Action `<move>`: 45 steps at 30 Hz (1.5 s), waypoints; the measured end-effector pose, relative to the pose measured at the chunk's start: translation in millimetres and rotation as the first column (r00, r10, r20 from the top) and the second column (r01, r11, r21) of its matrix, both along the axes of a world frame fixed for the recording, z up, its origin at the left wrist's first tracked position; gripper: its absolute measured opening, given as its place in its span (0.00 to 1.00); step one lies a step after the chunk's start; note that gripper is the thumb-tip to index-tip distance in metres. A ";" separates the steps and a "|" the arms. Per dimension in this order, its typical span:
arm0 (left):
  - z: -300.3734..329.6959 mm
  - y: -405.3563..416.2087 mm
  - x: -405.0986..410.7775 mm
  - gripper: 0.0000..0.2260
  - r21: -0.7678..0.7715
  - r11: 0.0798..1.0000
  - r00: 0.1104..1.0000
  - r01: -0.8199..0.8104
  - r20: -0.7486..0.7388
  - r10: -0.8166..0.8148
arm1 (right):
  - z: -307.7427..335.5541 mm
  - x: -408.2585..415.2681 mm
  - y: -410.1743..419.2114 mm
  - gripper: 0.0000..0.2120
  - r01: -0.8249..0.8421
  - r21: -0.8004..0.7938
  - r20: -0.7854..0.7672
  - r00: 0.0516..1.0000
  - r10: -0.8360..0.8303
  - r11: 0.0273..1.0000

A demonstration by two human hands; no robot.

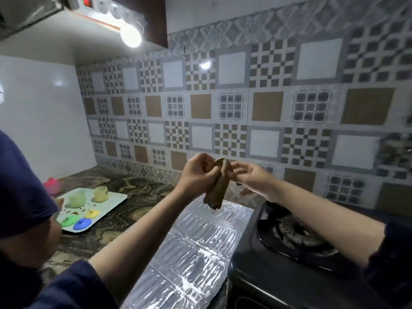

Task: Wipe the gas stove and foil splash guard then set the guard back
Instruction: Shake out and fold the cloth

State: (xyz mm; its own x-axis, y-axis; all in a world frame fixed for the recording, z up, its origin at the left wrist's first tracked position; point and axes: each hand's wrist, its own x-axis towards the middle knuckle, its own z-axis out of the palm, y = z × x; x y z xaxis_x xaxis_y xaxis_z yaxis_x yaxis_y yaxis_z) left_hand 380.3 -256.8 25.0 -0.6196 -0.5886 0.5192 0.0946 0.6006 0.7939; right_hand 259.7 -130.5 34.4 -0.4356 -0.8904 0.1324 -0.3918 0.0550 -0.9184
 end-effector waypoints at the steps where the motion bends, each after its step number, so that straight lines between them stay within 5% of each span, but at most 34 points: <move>1: 4.2 9.3 -4.6 0.07 -0.045 0.999 1.000 -0.003 0.008 0.003 | 1.5 -6.0 11.0 0.11 0.061 -0.030 -0.105 0.992 -0.064 0.998; 7: 28.0 75.4 -39.5 0.07 -0.558 0.830 0.995 0.017 0.090 0.041 | 14.9 -48.4 96.7 0.10 0.237 -0.151 -0.367 0.888 -0.277 0.960; 11: 32.8 132.4 -82.2 0.09 -0.699 0.704 0.981 0.126 0.193 0.016 | 18.7 -79.4 176.5 0.13 0.242 -0.245 -0.578 0.741 -0.342 0.939; 16: 24.4 194.6 -143.3 0.14 -0.863 0.473 0.976 0.174 0.216 0.036 | 9.8 -127.7 262.8 0.10 0.150 -0.239 -0.891 0.359 -0.278 0.959; 21: 8.7 239.2 -200.9 0.21 -0.922 0.293 0.959 0.254 0.279 0.047 | -4.7 -180.9 321.3 0.07 0.259 -0.151 -0.987 0.009 -0.159 0.954; 30: -0.4 264.6 -330.1 0.28 -0.906 0.292 0.927 0.306 0.353 0.125 | -13.1 -299.7 330.2 0.06 0.445 -0.051 -0.997 -0.080 -0.017 0.894; 37: 5.2 256.6 -424.9 0.31 -0.917 0.263 0.908 0.299 0.358 0.216 | -13.8 -375.0 302.8 0.13 0.500 -0.128 -0.988 0.009 -0.153 0.856; 45: -30.9 240.5 -468.3 0.32 -0.925 0.299 0.930 0.236 0.304 0.206 | -42.1 -415.7 290.0 0.23 0.576 -0.230 -0.971 -0.081 -0.226 0.785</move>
